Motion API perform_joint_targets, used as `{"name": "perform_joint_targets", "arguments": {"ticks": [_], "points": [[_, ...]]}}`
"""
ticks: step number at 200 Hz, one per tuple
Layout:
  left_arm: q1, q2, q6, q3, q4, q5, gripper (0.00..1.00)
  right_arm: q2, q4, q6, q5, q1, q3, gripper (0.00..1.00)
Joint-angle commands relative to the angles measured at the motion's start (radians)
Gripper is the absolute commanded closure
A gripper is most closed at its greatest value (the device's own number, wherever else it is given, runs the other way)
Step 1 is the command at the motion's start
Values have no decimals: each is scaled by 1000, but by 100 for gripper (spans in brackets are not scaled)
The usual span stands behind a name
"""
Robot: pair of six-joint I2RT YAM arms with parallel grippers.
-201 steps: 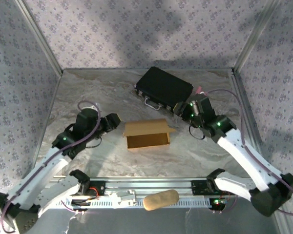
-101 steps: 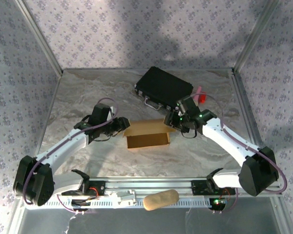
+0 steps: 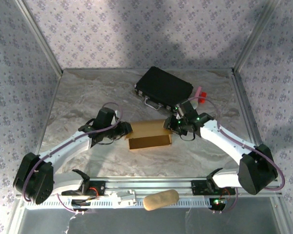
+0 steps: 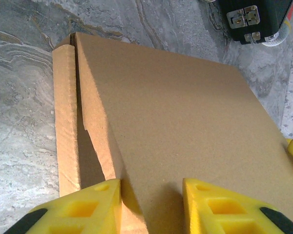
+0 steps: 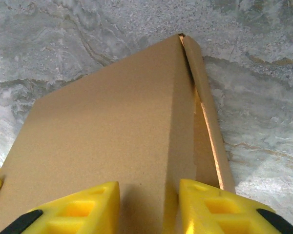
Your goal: Fold the paper box
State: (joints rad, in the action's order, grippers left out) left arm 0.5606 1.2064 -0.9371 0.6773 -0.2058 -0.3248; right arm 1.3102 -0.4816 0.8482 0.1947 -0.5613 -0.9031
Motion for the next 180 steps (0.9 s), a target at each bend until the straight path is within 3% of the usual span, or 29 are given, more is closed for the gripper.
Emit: {"name": "perform_joint_targets", "arguments": {"ticks": [1,44,180], "points": [[22,10,1,-9,26,11,67,3,12,-3,3,-14,9,65],[35,23,4,-37,38,31,73,3,-9,-25,-42,-32,22,69],[86,63,61,-54,-18,136,74,41,18,-61,-148,-90,88,79]]}}
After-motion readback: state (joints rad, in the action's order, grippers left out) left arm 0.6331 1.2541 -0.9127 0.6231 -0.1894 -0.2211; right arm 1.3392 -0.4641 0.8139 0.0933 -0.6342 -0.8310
